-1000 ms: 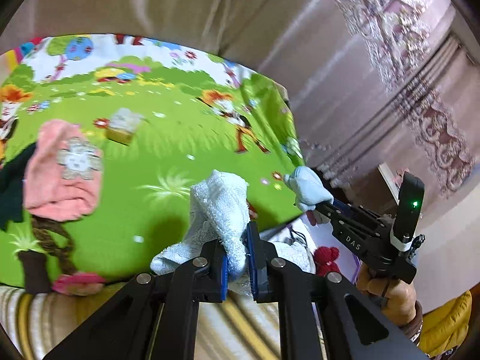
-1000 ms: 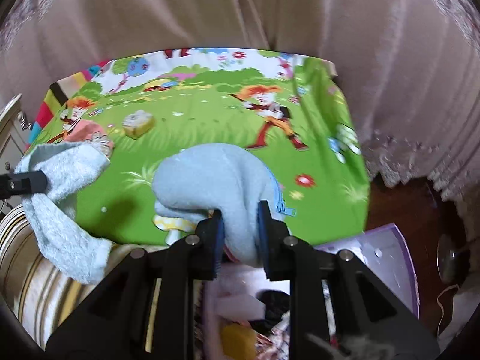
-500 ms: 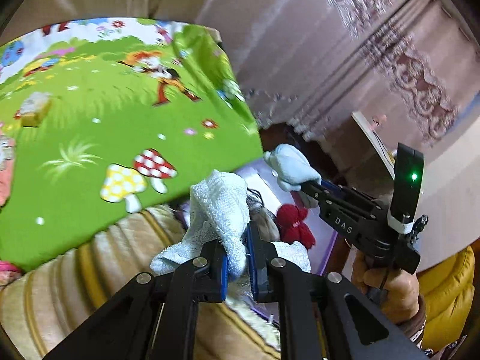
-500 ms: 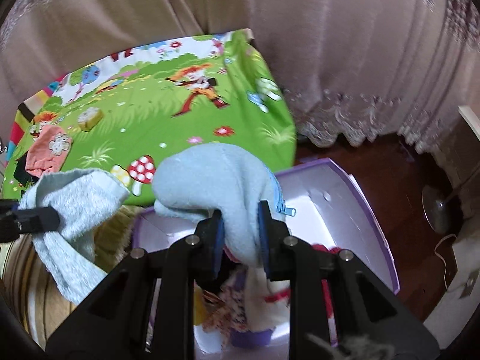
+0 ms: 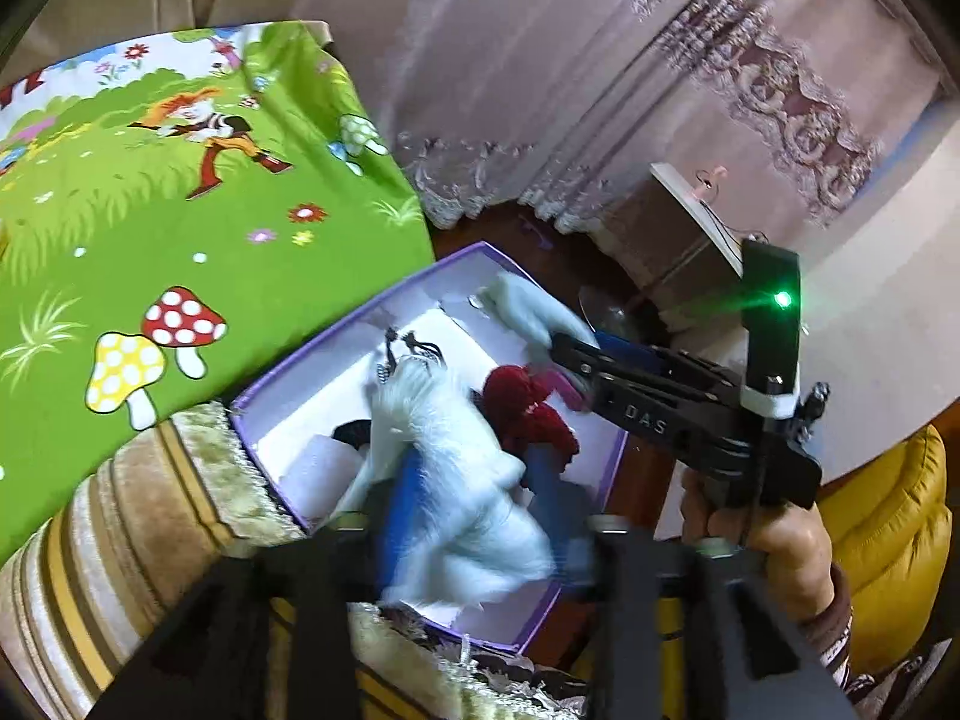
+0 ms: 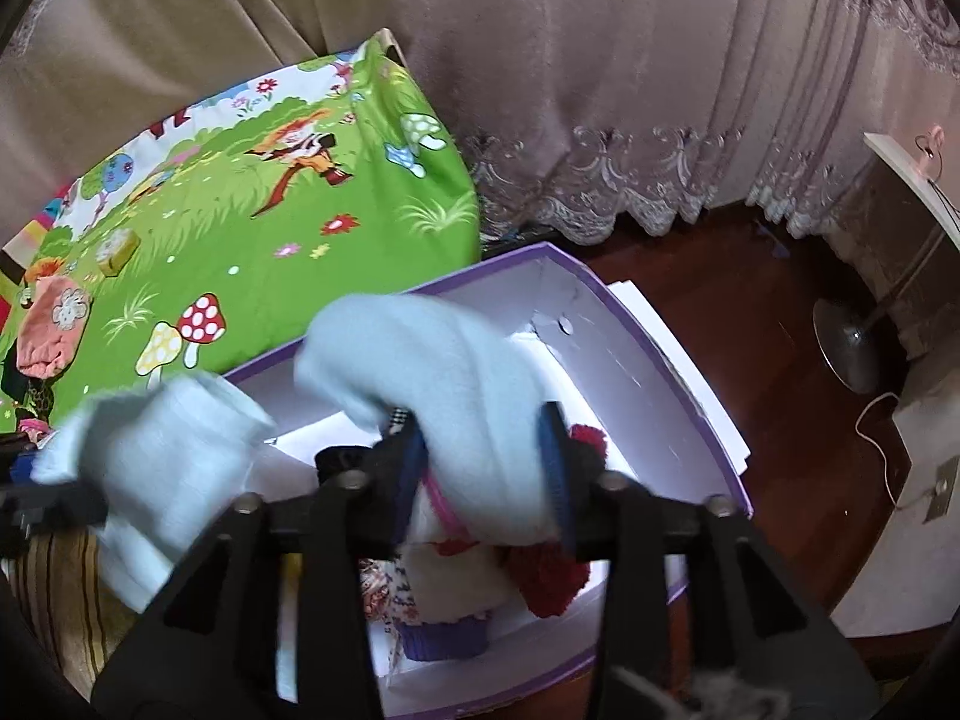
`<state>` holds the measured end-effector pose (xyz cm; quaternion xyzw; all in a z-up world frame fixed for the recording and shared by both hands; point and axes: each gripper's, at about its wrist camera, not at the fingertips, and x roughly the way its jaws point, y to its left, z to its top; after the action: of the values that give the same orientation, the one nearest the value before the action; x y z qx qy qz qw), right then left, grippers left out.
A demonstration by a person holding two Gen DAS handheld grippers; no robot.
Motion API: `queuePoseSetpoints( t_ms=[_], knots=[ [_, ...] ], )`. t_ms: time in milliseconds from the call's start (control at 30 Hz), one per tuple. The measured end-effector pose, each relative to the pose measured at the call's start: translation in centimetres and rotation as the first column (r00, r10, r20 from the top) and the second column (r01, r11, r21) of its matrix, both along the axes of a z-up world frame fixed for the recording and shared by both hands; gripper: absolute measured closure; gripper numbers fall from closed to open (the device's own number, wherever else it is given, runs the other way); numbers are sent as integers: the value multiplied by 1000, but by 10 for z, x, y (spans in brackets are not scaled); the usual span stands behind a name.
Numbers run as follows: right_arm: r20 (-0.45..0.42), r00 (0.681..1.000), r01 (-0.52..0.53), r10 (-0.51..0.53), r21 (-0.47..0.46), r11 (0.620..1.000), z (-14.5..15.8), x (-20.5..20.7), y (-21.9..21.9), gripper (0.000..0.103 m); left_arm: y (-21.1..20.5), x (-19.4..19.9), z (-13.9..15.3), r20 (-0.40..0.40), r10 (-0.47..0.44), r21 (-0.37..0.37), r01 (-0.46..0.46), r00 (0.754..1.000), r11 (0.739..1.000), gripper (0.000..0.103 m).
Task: Organize soft objects
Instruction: 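Carry the towel and blue sock over the white box and open both tools, then move both open tools back over the bed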
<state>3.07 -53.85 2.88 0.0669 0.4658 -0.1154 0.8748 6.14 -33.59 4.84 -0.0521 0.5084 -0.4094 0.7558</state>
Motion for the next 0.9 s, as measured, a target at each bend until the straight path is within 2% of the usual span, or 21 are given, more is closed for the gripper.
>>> queuePoseSetpoints(
  t_ms=[33, 67, 100, 300, 500, 700, 900],
  knots=[
    [-1, 1000, 10, -10, -3, 1000, 0, 0, -1, 37, 0, -1, 1, 6, -3, -4, 3, 1000, 1000, 43],
    [0, 1000, 17, -17, -6, 1000, 0, 0, -2, 29, 0, -2, 1, 8, -5, -6, 5, 1000, 1000, 42],
    [4, 1000, 23, -23, -9, 1000, 1, 0, -3, 28, 0, -2, 1, 8, -7, -7, 7, 1000, 1000, 42],
    [7, 1000, 13, -13, 7, 1000, 2, 2, 1, 26, 11, 3, 2, -6, 20, -15, -20, 1000, 1000, 42],
    [22, 999, -28, 28, 22, 999, 8, 8, 17, 26, 31, 5, 10, 24, 54, -18, -54, 998, 998, 42],
    [40, 995, -91, 89, 54, 994, 14, 17, 44, 26, 65, 13, 18, 58, 132, -18, -131, 990, 991, 42],
    [62, 985, -166, 162, 79, 983, 22, 27, 78, 26, 112, 21, 15, 91, 239, 23, -242, 967, 970, 42]
  ],
)
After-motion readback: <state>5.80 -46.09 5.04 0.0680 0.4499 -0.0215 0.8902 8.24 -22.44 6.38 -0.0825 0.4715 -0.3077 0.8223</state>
